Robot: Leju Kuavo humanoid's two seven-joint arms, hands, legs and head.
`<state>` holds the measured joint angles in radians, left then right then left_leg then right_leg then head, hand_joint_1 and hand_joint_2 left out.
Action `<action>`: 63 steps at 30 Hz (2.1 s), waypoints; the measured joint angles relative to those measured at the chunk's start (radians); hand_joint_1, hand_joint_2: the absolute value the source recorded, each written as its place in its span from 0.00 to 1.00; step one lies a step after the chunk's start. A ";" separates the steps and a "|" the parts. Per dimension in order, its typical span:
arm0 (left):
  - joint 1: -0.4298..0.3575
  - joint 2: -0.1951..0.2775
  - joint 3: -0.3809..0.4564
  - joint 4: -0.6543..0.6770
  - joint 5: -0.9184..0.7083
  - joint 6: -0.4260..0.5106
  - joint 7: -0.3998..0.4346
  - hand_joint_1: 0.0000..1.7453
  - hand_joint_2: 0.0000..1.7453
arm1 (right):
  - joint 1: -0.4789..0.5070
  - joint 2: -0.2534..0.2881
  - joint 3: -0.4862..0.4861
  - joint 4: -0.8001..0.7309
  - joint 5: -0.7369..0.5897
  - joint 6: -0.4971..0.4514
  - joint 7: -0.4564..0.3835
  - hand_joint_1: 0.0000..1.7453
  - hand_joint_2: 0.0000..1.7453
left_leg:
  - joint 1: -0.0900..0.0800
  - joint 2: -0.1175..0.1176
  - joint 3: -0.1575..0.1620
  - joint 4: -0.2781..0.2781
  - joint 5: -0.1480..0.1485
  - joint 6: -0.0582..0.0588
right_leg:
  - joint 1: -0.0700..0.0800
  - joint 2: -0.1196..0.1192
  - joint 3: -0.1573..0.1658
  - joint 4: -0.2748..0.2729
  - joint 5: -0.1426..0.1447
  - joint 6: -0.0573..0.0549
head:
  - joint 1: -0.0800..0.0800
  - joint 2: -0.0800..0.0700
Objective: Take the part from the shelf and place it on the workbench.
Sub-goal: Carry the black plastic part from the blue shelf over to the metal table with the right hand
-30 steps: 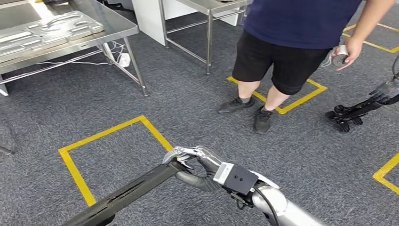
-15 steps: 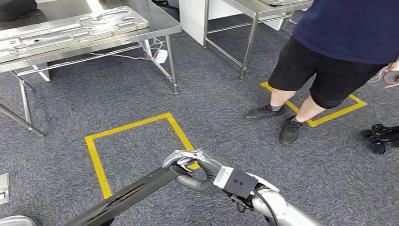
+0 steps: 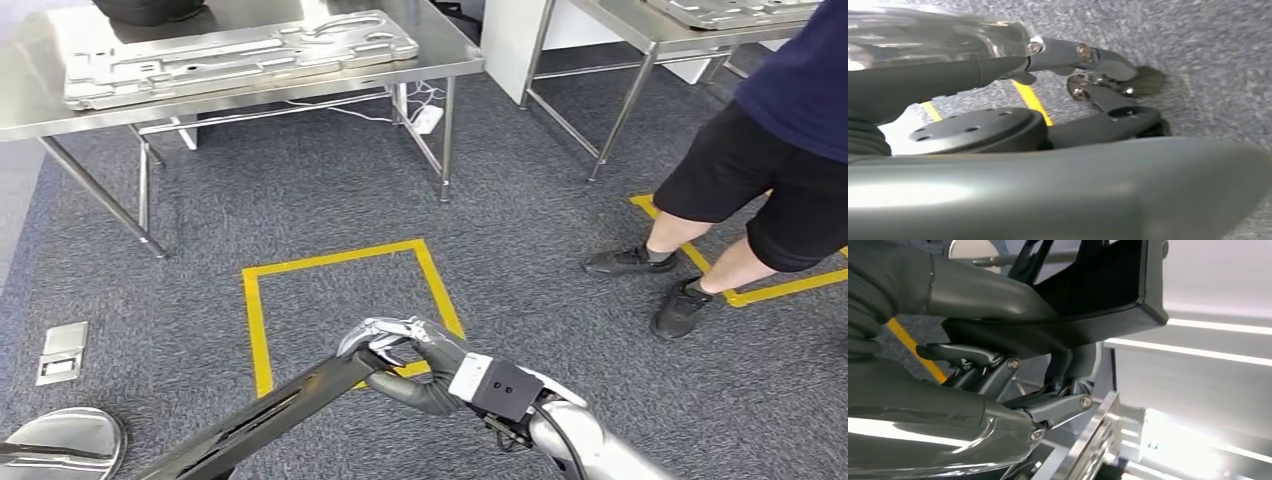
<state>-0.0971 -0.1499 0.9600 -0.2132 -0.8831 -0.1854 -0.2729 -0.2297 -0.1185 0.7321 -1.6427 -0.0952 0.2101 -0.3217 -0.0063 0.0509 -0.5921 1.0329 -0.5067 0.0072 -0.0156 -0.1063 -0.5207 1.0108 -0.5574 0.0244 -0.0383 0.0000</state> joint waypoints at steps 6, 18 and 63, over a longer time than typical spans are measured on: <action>-0.003 0.001 0.000 0.000 0.000 -0.005 -0.004 0.00 1.00 | -0.002 0.005 0.000 -0.003 0.002 0.004 -0.001 1.00 1.00 | 0.009 -0.047 0.004 -0.011 0.005 0.030 | -0.004 0.095 -0.097 0.212 -0.117 0.014 | 0.001 0.000; -0.008 0.005 0.000 0.000 -0.010 -0.023 -0.025 0.00 1.00 | 0.002 0.005 0.000 -0.003 0.004 0.015 -0.005 1.00 1.00 | -0.002 -0.086 0.016 -0.002 -0.014 0.028 | -0.005 0.118 -0.056 0.007 0.040 0.003 | -0.001 0.000; -0.005 0.011 -0.001 0.000 -0.019 -0.024 -0.050 0.00 1.00 | 0.026 0.020 -0.004 -0.011 0.009 0.019 -0.016 1.00 1.00 | -0.013 -0.061 0.000 0.012 -0.007 0.040 | 0.014 0.107 -0.050 0.035 0.017 -0.019 | 0.002 0.000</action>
<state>-0.1023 -0.1392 0.9593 -0.2130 -0.9016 -0.2097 -0.3232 -0.2033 -0.0984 0.7282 -1.6539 -0.0858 0.2293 -0.3374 -0.0197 -0.0103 -0.5919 1.0453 -0.5142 0.0470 -0.0020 0.0011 -0.5710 1.0456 -0.5406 0.0050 -0.0368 0.0001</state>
